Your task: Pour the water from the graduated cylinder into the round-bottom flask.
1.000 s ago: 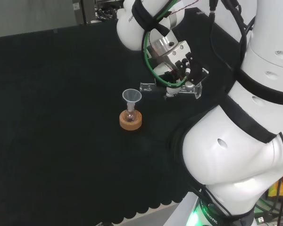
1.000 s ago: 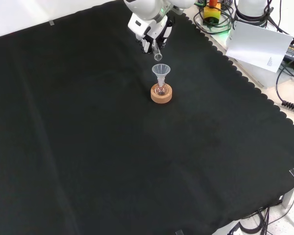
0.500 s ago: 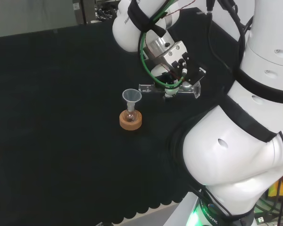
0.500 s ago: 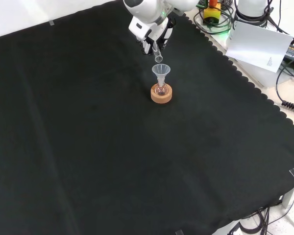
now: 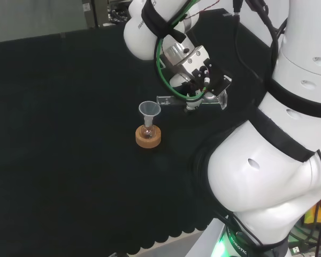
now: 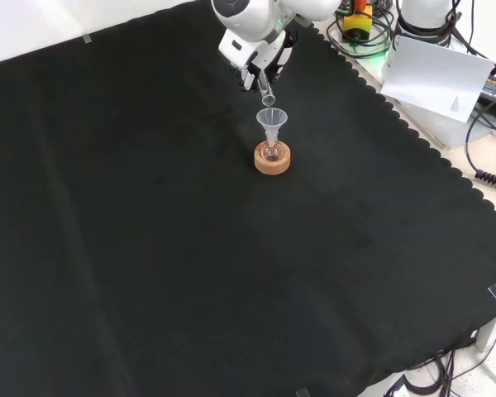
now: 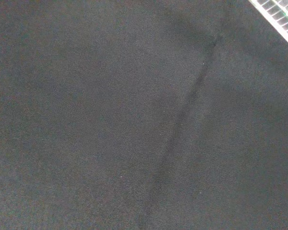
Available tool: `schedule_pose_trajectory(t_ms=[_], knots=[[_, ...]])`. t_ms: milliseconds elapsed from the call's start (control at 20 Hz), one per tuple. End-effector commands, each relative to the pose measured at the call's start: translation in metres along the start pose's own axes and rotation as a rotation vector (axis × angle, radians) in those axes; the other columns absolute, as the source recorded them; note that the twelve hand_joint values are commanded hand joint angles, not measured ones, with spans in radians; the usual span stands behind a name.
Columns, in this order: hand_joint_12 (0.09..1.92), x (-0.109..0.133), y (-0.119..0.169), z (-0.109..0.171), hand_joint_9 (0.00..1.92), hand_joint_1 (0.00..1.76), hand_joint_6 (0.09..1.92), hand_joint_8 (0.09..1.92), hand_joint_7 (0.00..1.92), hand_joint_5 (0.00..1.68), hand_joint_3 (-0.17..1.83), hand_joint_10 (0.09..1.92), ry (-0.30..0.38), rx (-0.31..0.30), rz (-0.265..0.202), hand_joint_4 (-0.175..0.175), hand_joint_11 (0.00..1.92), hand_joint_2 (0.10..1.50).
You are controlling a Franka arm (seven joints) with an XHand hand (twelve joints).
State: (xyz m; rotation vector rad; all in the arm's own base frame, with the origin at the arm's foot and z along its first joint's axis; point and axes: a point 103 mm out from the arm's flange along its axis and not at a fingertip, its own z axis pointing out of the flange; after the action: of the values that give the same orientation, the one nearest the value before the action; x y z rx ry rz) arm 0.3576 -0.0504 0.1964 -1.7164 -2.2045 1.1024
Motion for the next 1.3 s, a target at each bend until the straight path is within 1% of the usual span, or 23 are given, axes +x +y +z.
schedule_pose_trajectory(t_ms=[50, 300, 550, 900, 1300], knots=[[0.74, 0.002, 0.000, -0.004, 1.45, 1.15, 1.06, 0.24, 1.31, 0.97, -0.17, 0.09, -0.027, 0.007, 0.004, -0.175, 1.23, 1.21], [0.74, -0.001, -0.002, -0.006, 1.45, 1.15, 1.06, 0.24, 1.30, 0.97, -0.17, 0.09, -0.047, 0.012, 0.012, -0.175, 1.23, 1.21], [0.74, 0.002, -0.002, -0.009, 1.45, 1.15, 1.06, 0.24, 1.30, 0.97, -0.17, 0.09, -0.071, 0.023, 0.018, -0.175, 1.23, 1.21], [0.74, 0.001, -0.003, -0.014, 1.44, 1.15, 1.07, 0.23, 1.30, 0.96, -0.17, 0.09, -0.112, 0.020, 0.025, -0.175, 1.23, 1.22], [0.73, -0.001, -0.004, -0.019, 1.44, 1.15, 1.07, 0.23, 1.30, 0.96, -0.17, 0.09, -0.139, 0.016, 0.034, -0.175, 1.23, 1.22]])
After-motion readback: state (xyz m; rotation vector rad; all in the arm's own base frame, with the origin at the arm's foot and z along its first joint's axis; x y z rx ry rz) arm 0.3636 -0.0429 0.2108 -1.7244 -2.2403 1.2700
